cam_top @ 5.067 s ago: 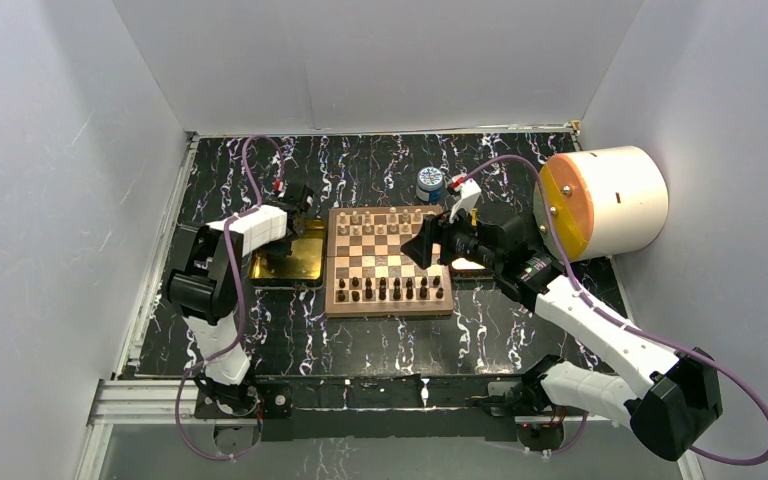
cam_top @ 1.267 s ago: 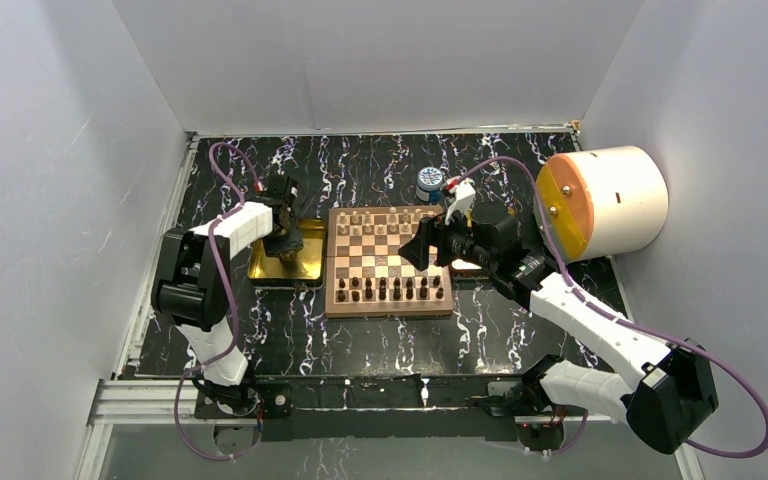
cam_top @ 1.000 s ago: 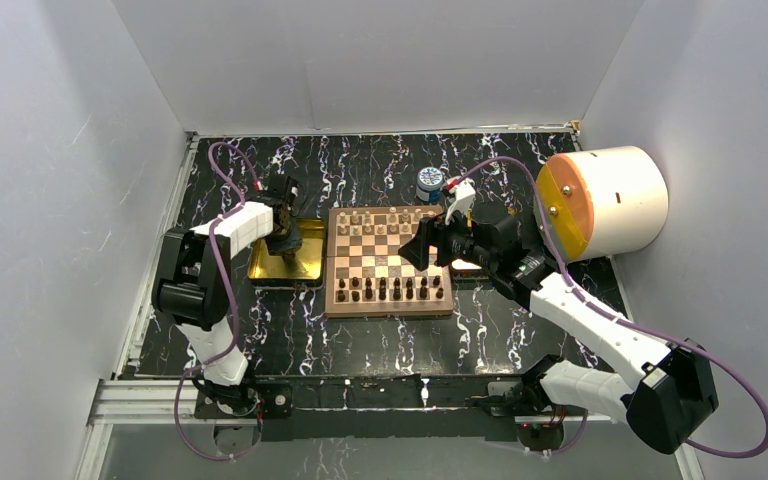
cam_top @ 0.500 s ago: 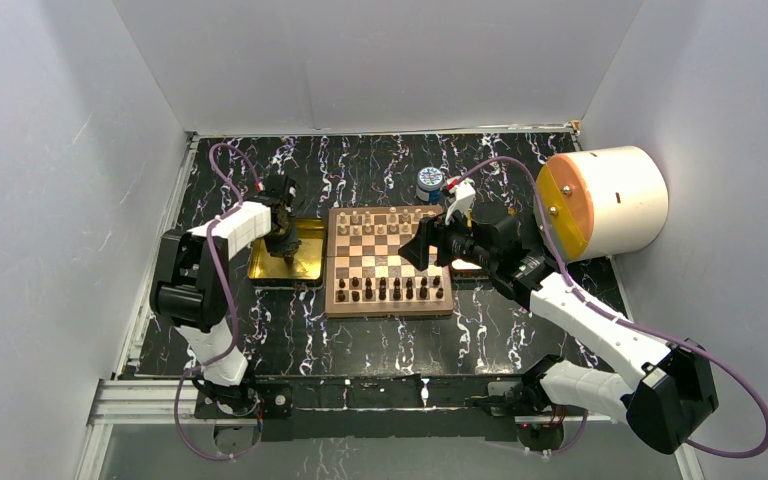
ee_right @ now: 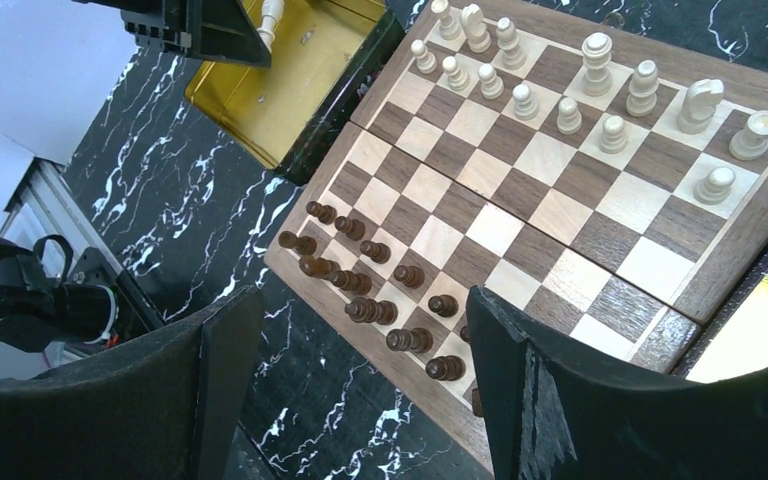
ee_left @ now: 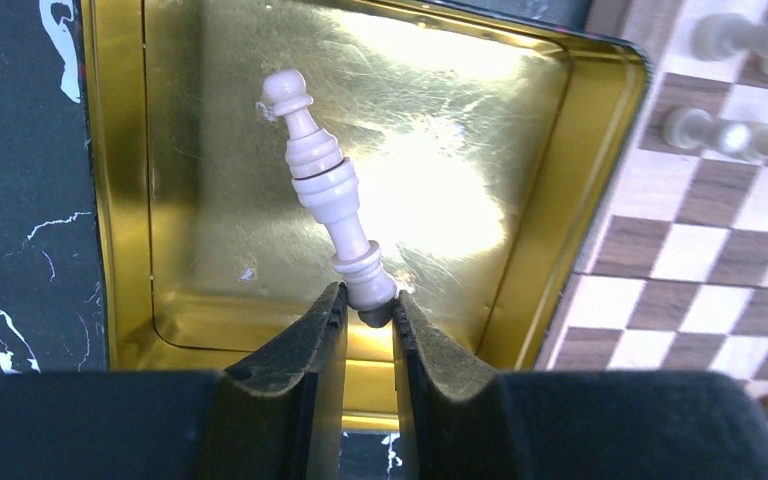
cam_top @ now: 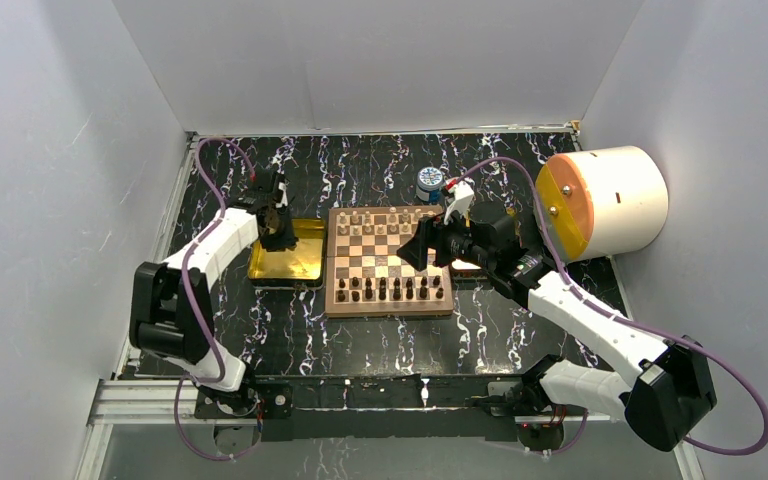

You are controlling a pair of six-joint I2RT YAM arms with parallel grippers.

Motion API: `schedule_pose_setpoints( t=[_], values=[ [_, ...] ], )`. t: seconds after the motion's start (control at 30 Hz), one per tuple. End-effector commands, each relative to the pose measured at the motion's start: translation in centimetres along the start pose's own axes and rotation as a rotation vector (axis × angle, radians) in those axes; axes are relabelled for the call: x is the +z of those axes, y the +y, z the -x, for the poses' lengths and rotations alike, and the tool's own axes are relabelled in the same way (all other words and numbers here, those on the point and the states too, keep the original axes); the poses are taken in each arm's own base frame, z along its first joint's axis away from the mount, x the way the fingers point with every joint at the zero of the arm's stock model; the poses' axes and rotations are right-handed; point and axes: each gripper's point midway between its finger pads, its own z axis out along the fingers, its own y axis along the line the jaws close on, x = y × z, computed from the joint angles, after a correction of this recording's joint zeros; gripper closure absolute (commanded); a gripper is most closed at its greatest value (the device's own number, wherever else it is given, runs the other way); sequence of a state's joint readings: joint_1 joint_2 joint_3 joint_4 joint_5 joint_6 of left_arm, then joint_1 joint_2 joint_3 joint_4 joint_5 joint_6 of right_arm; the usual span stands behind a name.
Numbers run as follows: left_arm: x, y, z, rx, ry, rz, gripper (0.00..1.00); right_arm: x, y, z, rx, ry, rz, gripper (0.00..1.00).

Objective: Set up the chess pieces on the board
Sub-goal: Pick up the chess piece from the storage box.

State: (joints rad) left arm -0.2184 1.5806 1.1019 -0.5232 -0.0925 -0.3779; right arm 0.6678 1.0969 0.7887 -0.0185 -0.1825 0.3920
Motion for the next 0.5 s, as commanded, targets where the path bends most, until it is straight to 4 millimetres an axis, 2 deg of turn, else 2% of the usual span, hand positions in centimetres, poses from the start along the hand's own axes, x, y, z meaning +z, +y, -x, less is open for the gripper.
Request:
schedule_pose_setpoints(
  t=[0.0, 0.1, 0.3, 0.43, 0.47],
  values=[
    [-3.1, -1.3, 0.8, 0.033, -0.068, -0.114, 1.0, 0.0, 1.9, 3.2, 0.025, -0.09, 0.062, 0.17],
    [-4.9, -3.5, 1.4, 0.077, -0.113, -0.254, 1.0, 0.4, 2.3, 4.0, 0.039, -0.076, 0.069, 0.17],
    [-9.0, -7.9, 2.1, 0.288, -0.281, -0.543, 1.0, 0.9, 2.4, 5.4, 0.029, -0.05, 0.053, 0.15],
    [-11.2, -9.7, 1.3, 0.43, -0.387, -0.667, 1.0, 0.6, 3.4, 6.9, 0.012, -0.059, 0.12, 0.02],
    [-11.6, -10.2, 0.9, 0.459, -0.398, -0.7, 1.0, 0.4, 3.7, 7.2, 0.013, -0.054, 0.146, 0.01]
  ],
)
